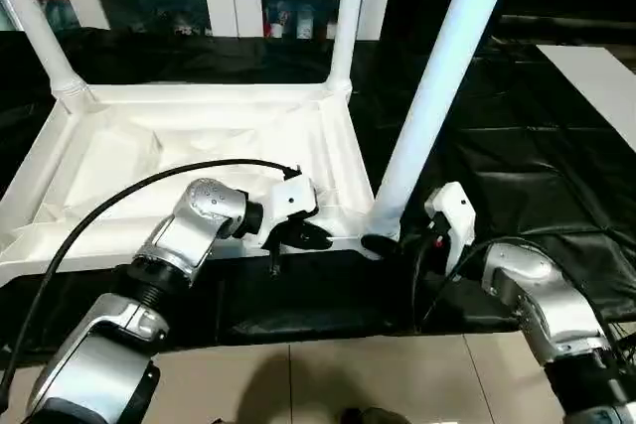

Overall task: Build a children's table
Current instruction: Rotate leg to tighten

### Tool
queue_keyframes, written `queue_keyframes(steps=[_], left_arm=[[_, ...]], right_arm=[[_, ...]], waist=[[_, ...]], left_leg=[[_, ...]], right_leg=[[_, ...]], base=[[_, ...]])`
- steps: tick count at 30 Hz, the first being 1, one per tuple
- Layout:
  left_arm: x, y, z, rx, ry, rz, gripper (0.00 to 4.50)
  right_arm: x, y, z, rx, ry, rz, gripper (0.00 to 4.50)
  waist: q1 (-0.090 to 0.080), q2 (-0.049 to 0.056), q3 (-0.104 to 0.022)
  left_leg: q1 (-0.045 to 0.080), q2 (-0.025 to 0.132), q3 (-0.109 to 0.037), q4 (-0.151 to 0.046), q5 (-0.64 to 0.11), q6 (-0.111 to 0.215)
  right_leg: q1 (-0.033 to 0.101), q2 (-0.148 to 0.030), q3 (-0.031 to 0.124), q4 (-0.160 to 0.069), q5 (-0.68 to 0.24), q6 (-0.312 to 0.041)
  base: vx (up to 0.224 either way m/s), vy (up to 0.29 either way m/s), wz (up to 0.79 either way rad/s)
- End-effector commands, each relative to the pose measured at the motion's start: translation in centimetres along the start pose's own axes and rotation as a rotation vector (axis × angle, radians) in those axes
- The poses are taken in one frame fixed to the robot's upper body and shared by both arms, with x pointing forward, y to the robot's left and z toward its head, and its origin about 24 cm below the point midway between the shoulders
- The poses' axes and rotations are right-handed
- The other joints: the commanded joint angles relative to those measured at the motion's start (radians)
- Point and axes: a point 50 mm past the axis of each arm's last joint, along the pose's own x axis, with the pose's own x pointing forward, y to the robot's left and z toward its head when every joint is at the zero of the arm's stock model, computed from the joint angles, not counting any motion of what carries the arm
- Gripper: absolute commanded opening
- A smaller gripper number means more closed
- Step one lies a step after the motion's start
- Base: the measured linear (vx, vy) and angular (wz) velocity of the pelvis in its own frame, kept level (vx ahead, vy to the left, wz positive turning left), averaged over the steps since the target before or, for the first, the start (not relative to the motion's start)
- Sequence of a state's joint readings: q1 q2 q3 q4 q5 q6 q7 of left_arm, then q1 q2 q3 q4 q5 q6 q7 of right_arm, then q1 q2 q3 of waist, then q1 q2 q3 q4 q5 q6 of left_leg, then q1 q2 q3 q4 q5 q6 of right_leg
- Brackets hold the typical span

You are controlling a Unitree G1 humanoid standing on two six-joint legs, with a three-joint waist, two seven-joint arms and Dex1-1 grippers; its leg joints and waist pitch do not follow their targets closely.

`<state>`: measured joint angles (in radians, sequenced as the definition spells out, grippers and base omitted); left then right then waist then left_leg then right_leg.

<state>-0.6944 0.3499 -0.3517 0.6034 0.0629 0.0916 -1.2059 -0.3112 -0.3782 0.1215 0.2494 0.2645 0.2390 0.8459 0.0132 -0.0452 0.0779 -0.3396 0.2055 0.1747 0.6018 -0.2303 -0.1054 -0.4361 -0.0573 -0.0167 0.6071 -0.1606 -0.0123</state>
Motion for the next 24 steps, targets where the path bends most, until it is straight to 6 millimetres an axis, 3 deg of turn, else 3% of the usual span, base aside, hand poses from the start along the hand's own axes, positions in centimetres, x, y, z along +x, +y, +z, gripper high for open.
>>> queue_keyframes(steps=[1, 6, 15, 17, 18, 20, 21, 24], left_arm=[[0.5, -1.0, -1.5, -0.033, 0.069, -0.05, 0.0], [0.5, -1.0, -1.6, -0.037, 0.072, -0.051, 0.0], [0.4, -0.7, -1.8, -0.071, 0.077, -0.001, 0.0], [1.0, 0.0, -1.5, -0.111, 0.06, 0.09, 0.0], [1.4, 0.3, -1.2, -0.12, 0.053, 0.137, 0.0], [1.7, 0.6, -1.0, -0.133, 0.047, 0.172, 0.0], [2.3, 0.9, -0.5, -0.154, 0.035, 0.209, 0.0], [3.6, 1.9, 0.7, -0.22, 0.007, 0.338, 0.0]], right_arm=[[-0.1, -0.1, 0.0, -0.01, 0.005, 0.006, 3.21], [0.0, -0.2, -0.2, -0.014, 0.013, 0.017, 2.72], [0.2, -0.5, -0.4, -0.024, 0.016, -0.033, 2.63], [0.9, -1.4, -0.8, 0.046, -0.012, -0.244, 2.62], [1.3, -1.7, -1.3, 0.108, -0.014, -0.365, 2.62], [1.6, -1.7, -1.7, 0.15, -0.01, -0.435, 2.61], [2.2, -1.4, -2.4, 0.207, 0.008, -0.527, 2.61], [4.4, -0.5, -3.0, 0.403, -0.016, -0.669, 2.61]], waist=[[0.004, -0.006, -0.072], [0.003, -0.006, -0.073], [0.001, -0.007, -0.071], [-0.004, -0.01, -0.069], [-0.005, -0.009, -0.068], [-0.009, -0.009, -0.068], [-0.009, -0.012, -0.068], [-0.012, -0.007, -0.071]], left_leg=[[-0.014, 0.012, 0.008, -0.064, -0.05, 0.104], [-0.013, 0.011, 0.008, -0.063, -0.055, 0.105], [-0.013, 0.011, 0.009, -0.063, -0.061, 0.104], [-0.013, 0.01, 0.011, -0.064, -0.083, 0.089], [-0.014, 0.008, 0.005, -0.068, -0.102, 0.065], [-0.013, 0.006, 0.002, -0.071, -0.122, 0.034], [-0.011, 0.004, 0.003, -0.07, -0.124, 0.027], [-0.007, 0.003, 0.005, -0.073, -0.146, 0.017]], right_leg=[[0.077, -0.055, 0.033, -0.055, -0.102, -0.278], [0.076, -0.055, 0.033, -0.055, -0.108, -0.281], [0.074, -0.053, 0.032, -0.057, -0.118, -0.281], [0.068, -0.053, 0.033, -0.063, -0.169, -0.271], [0.072, -0.054, 0.03, -0.068, -0.23, -0.251], [0.07, -0.053, 0.029, -0.074, -0.298, -0.215], [0.068, -0.052, 0.031, -0.076, -0.316, -0.199], [0.059, -0.048, 0.032, -0.08, -0.304, -0.188]], base=[[0.0, 0.0, 0.0], [0.0, 0.0, 0.0], [0.0, 0.0, 0.0], [0.0, 0.0, 0.0], [0.0, 0.0, 0.0], [0.0, 0.0, 0.0], [0.0, 0.0, 0.0], [0.0, 0.0, 0.0]])
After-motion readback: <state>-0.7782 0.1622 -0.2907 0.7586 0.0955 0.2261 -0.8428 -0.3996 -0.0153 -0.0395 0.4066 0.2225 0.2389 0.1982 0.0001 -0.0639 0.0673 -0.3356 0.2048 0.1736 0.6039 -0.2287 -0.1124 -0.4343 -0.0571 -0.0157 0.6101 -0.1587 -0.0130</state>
